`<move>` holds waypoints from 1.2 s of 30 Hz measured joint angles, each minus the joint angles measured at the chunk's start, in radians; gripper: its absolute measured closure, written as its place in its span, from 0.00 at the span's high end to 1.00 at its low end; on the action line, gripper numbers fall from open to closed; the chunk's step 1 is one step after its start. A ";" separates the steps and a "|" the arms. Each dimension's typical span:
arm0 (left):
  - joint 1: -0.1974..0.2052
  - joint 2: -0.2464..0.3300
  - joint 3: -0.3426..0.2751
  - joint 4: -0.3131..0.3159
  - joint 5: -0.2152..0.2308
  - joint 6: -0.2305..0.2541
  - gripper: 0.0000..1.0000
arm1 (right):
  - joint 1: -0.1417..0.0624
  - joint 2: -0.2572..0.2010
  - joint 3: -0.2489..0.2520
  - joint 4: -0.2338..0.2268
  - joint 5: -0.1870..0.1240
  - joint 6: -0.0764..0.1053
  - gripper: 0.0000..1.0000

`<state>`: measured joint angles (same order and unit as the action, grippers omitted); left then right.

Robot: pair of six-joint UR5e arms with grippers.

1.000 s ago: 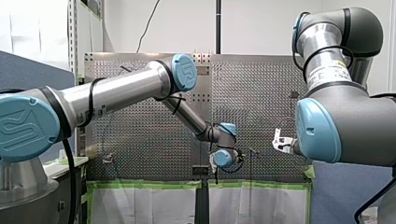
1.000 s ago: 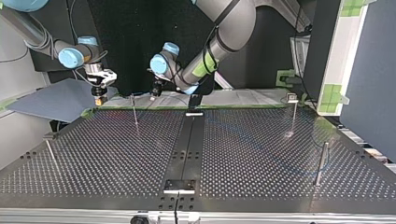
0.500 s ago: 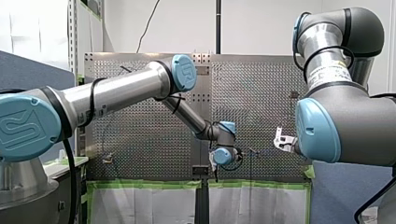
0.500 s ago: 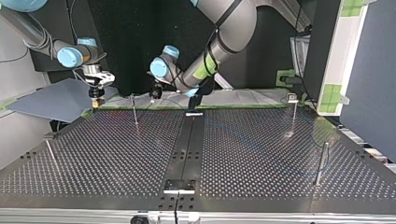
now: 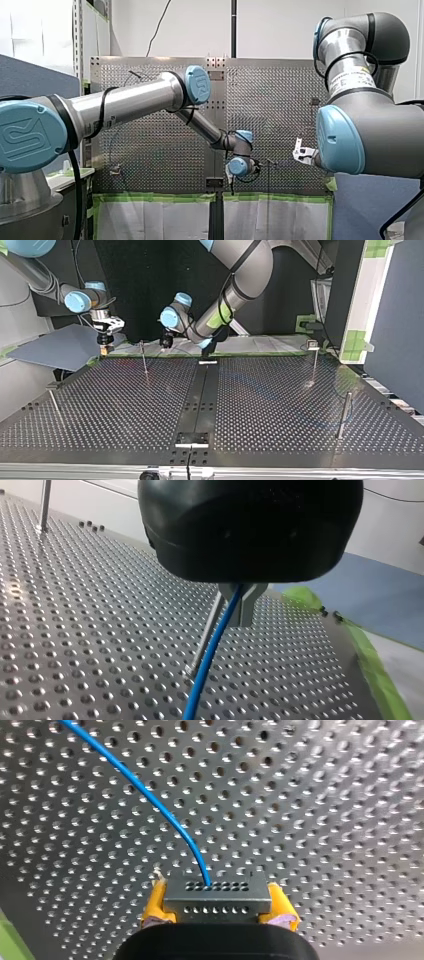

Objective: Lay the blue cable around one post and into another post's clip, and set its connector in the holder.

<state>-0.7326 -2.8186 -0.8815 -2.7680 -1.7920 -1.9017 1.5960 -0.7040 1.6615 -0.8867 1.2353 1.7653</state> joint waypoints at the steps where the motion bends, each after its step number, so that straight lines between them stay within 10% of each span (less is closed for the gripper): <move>1: 0.002 0.000 -0.003 -0.002 0.000 0.000 0.00 | 0.001 0.005 -0.004 0.001 0.000 -0.001 0.00; 36: 0.064 0.000 0.012 -0.032 0.001 0.004 0.00 | -0.006 0.084 -0.161 0.030 0.003 0.005 0.00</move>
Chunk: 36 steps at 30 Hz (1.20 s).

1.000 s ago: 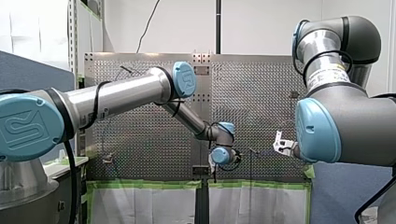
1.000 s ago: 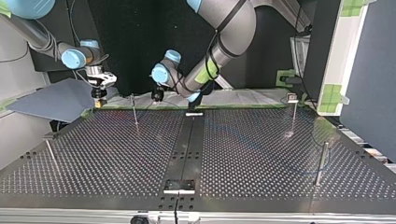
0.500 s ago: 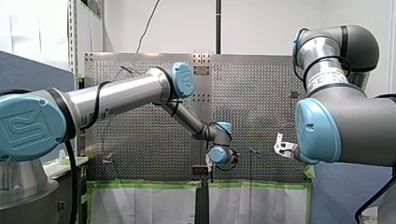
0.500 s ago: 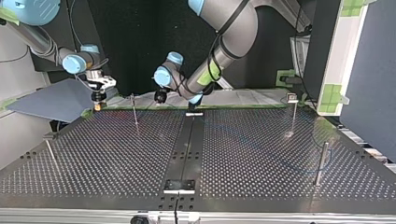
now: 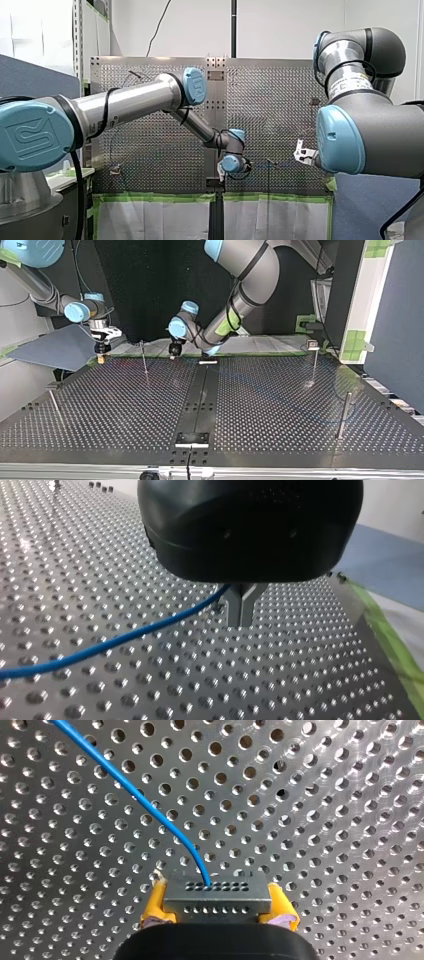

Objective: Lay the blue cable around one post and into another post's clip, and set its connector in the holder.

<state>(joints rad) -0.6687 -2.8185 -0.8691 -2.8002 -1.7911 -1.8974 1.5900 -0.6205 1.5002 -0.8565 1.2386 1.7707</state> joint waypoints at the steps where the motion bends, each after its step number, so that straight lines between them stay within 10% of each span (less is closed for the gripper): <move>1: 0.003 0.000 0.002 -0.002 0.000 0.000 0.00 | 0.000 0.000 -0.001 -0.001 0.001 0.000 0.00; 29: 0.018 0.001 -0.005 -0.045 0.039 0.020 0.00 | -0.003 0.001 -0.017 -0.001 0.014 -0.004 0.00; 36: 0.005 0.008 -0.025 -0.043 0.035 0.084 0.58 | 0.006 0.001 -0.017 0.002 0.011 -0.005 0.00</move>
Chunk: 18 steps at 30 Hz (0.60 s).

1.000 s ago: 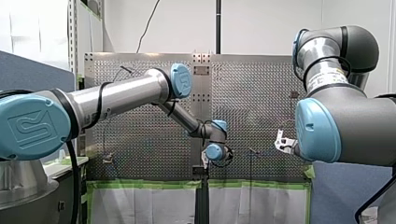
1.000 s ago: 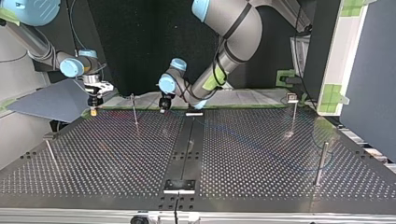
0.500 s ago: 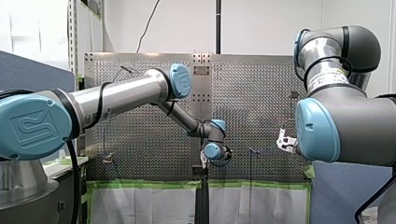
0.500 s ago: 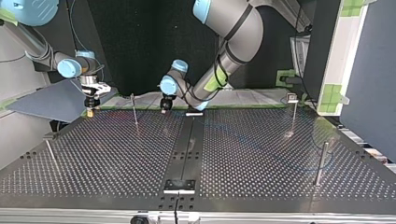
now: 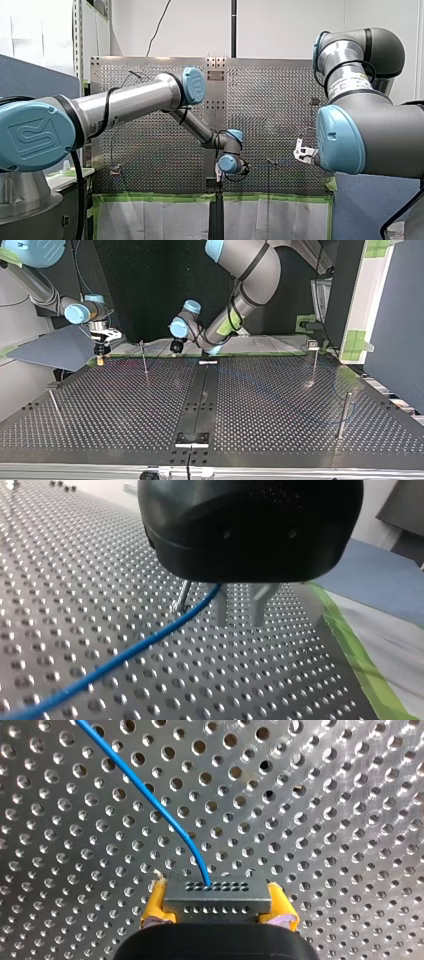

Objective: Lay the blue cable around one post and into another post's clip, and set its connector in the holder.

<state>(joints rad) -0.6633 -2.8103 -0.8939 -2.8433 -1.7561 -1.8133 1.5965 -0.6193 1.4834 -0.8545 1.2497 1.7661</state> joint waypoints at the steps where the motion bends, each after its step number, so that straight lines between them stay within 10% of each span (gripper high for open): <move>1: -0.003 0.006 -0.003 0.000 -0.001 0.010 0.58 | 0.001 0.000 0.000 0.000 -0.001 0.000 0.00; 9: -0.027 0.078 -0.025 0.057 0.000 0.088 0.96 | 0.010 0.000 0.000 0.001 -0.002 0.000 0.00; 18: -0.052 0.097 -0.056 0.052 -0.010 0.065 0.96 | 0.013 0.000 0.000 0.001 -0.002 0.000 0.00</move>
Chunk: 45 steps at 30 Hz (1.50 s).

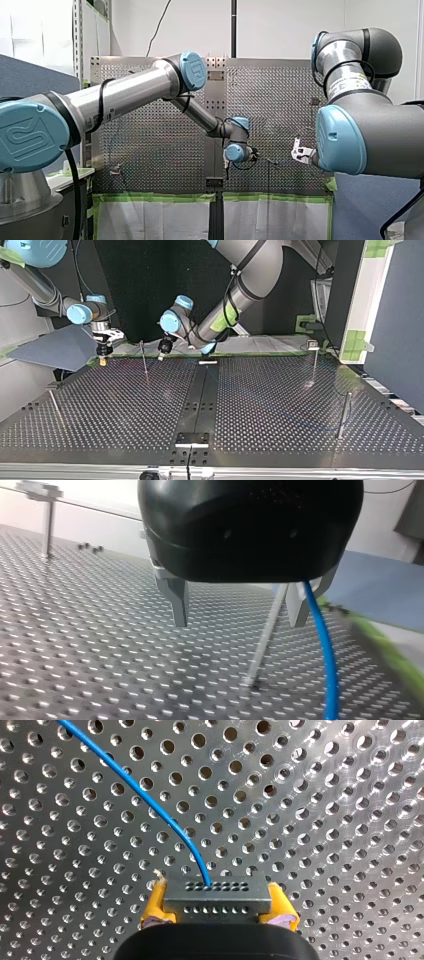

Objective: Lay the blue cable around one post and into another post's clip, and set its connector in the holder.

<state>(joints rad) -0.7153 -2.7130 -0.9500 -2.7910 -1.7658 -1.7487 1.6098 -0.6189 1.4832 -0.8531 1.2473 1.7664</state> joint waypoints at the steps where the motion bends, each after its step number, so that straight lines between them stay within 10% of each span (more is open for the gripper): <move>1: -0.001 0.000 -0.008 -0.010 -0.008 0.001 0.96 | 0.000 0.000 0.000 0.000 0.000 0.000 0.00; 16: -0.005 0.001 -0.065 -0.049 -0.141 0.081 0.96 | 0.000 0.001 0.001 0.012 -0.013 0.000 0.00; 45: -0.129 0.103 -0.139 0.002 -0.064 0.063 0.96 | 0.001 0.001 0.001 0.024 -0.031 0.004 0.00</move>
<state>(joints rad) -0.8442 -2.6100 -1.0888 -2.7886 -1.8295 -1.6855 1.6112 -0.6177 1.4838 -0.8290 1.2159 1.7701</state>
